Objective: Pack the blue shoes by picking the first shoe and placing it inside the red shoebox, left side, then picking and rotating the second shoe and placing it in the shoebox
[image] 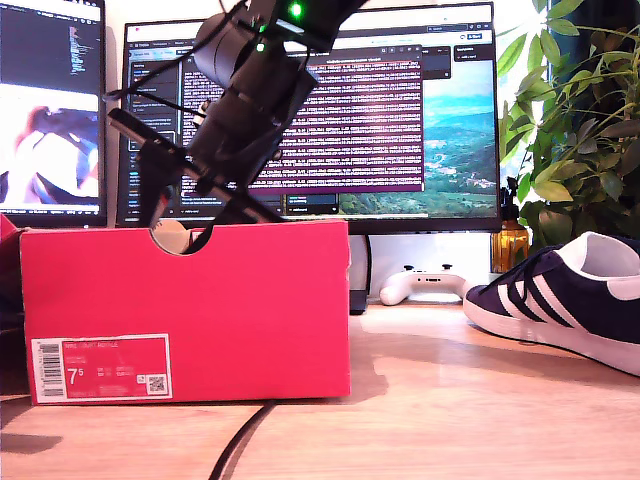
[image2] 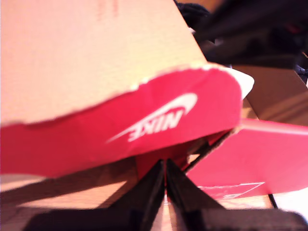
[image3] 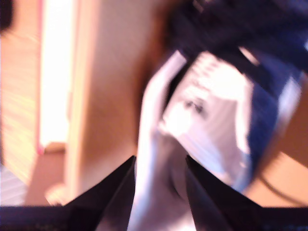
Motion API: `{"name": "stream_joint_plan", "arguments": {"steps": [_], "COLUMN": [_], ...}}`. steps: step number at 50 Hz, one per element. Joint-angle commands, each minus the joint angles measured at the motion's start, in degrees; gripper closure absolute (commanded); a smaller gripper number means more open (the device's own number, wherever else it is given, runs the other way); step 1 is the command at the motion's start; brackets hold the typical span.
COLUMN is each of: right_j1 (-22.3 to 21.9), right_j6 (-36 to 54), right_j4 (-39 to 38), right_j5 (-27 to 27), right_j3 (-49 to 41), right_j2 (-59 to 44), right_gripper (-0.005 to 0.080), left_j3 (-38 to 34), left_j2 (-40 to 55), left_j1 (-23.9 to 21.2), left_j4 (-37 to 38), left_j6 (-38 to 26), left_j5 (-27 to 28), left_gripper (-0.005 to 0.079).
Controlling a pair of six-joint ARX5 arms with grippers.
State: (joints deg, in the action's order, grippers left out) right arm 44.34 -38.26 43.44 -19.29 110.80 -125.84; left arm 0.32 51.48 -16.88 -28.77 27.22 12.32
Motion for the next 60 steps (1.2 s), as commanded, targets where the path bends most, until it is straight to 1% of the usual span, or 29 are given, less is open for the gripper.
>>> {"name": "stream_joint_plan", "arguments": {"steps": [1, 5, 10, 15, 19, 21, 26, 32, 36, 39, 40, 42, 44, 45, 47, 51, 53, 57, 60], "right_j1": [-0.2, -0.22, -0.35, -0.94, -1.77, -2.34, -4.28, -6.49, -8.48, -9.7, -10.14, -10.88, -11.34, -11.58, -11.96, -12.11, -12.11, -12.11, -12.13], "right_j6": [2.4, 5.68, 9.7, 13.88, 19.63, 20.44, 19.54, 14.62, 13.97, 9.75, 9.75, 5.07, 3.69, 0.28, -2.91, -8.04, -9.4, -12.87, -13.68], "right_j4": [2.14, 5.77, 12.63, 19.65, 24.04, 26.4, 29.44, 32.59, 34.25, 34.23, 34.23, 34.25, 34.25, 34.25, 34.27, 34.38, 34.42, 34.6, 34.69], "right_j5": [-0.04, -0.04, -0.02, -0.09, -0.04, -0.04, -0.04, -0.09, -0.09, -0.42, -0.42, 0.04, 1.05, 1.75, 4.0, 12.04, 14.82, 18.71, 21.75], "right_j3": [3.54, 6.69, 11.3, 15.52, 18.14, 19.06, 21.03, 22.08, 22.18, 22.18, 22.18, 22.18, 22.18, 22.18, 22.18, 22.18, 22.18, 22.18, 22.18], "right_j2": [-0.96, -0.96, -0.96, -0.96, -0.96, -0.96, -0.96, -0.96, -0.96, -0.96, -0.96, -0.96, -0.94, -0.92, -0.72, -0.37, -0.15, 0.72, 1.64], "right_gripper": [0.0466, 0.0466, 0.0466, 0.0466, 0.0466, 0.0466, 0.0466, 0.0466, 0.0466, 0.0466, 0.0466, 0.0466, 0.0466, 0.0466, 0.0466, 0.0466, 0.0466, 0.0466, 0.0466], "left_j3": [-1.7, -1.7, -1.7, -1.7, -1.7, -1.7, -1.7, -1.7, -1.7, -1.7, -1.7, -1.7, -1.7, -1.7, -1.7, -1.7, -1.7, -1.7, -1.7], "left_j2": [0.0, 0.0, 0.0, 0.0, 0.0, 0.0, 0.0, 0.0, 0.0, 0.0, 0.0, 0.0, 0.0, 0.0, 0.0, 0.0, 0.0, 0.0, 0.0], "left_j1": [-0.22, -0.22, -0.22, -0.22, -0.22, -0.22, -0.22, -0.22, -0.22, -0.22, -0.22, -0.22, -0.22, -0.22, -0.22, -0.22, -0.22, -0.22, -0.22], "left_j4": [-0.07, 0.92, 2.29, 3.48, 4.26, 4.63, 5.27, 5.33, 5.33, 5.35, 5.35, 5.35, 5.38, 5.38, 5.38, 5.38, 5.38, 5.38, 5.38], "left_j6": [-0.44, -0.44, -0.44, -0.44, -0.44, -0.44, -0.44, -0.44, -0.44, -0.44, -0.44, -0.44, -0.44, -0.44, -0.44, -0.44, -0.44, -0.44, -0.44], "left_j5": [0.02, 0.02, 0.02, 0.02, 0.02, 0.02, 0.02, 0.02, 0.02, 0.02, 0.02, 0.02, 0.02, 0.02, 0.02, 0.02, 0.02, 0.02, 0.02], "left_gripper": [0.0764, 0.0764, 0.0764, 0.0764, 0.0763, 0.0764, 0.0764, 0.0764, 0.0764, 0.0764, 0.0764, 0.0764, 0.0764, 0.0764, 0.0764, 0.0764, 0.0764, 0.0764, 0.0764]}}
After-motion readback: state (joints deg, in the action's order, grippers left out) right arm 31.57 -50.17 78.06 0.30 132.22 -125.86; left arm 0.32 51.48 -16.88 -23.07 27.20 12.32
